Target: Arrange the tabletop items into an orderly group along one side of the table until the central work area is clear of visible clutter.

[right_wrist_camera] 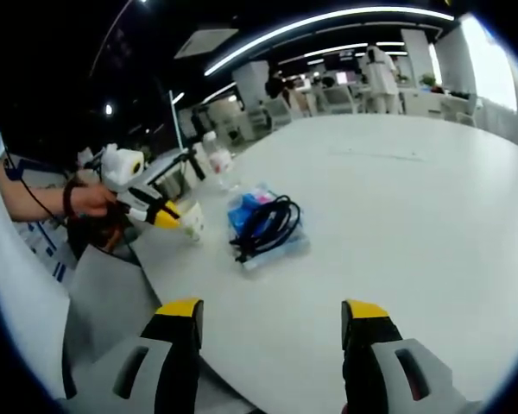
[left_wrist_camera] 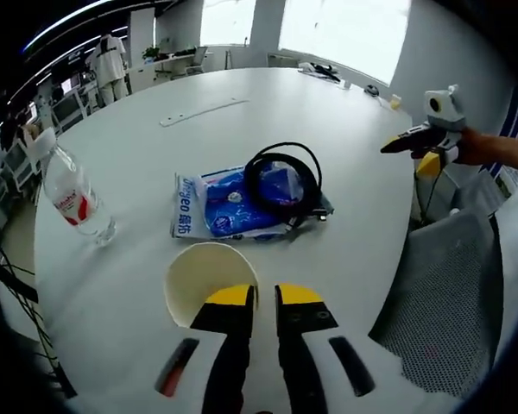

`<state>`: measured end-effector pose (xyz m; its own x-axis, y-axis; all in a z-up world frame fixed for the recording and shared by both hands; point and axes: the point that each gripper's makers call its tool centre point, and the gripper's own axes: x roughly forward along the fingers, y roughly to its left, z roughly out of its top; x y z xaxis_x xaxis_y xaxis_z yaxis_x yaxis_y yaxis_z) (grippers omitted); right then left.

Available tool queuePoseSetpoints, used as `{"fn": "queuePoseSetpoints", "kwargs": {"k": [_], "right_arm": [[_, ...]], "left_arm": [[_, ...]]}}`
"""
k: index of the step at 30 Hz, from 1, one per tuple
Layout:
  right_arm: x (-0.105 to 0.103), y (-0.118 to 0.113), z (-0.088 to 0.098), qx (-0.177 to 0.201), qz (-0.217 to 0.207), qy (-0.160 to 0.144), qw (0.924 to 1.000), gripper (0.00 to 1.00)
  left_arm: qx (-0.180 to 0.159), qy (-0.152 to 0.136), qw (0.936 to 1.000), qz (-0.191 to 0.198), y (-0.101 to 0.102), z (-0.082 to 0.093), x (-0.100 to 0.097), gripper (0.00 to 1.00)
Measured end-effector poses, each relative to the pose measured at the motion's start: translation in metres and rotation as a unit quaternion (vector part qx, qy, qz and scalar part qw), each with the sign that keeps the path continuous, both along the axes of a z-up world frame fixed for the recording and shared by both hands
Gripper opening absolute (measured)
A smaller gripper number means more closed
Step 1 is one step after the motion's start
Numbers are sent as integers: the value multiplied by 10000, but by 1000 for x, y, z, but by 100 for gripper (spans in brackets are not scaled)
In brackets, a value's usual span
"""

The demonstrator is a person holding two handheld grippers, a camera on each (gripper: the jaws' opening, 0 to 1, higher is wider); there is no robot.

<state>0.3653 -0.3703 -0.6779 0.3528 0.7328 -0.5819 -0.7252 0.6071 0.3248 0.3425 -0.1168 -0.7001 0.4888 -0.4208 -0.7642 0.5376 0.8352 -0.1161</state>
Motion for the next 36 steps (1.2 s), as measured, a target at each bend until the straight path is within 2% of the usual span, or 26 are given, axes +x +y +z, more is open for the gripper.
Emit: {"fn": "queuePoseSetpoints", "kwargs": {"k": [7,11,36], "right_arm": [[-1,-2,0,1,-21,9,10000,66],[0,-3,1,5,-44,5,10000,66],[4,-7,-2,-17,-56,54,10000,66]], "left_arm": [[41,-57,10000,62,2,1,2,0],[66,-124,9999,82,4,3,4,0],[217,-496,9978,369,30,30,56,0]]}}
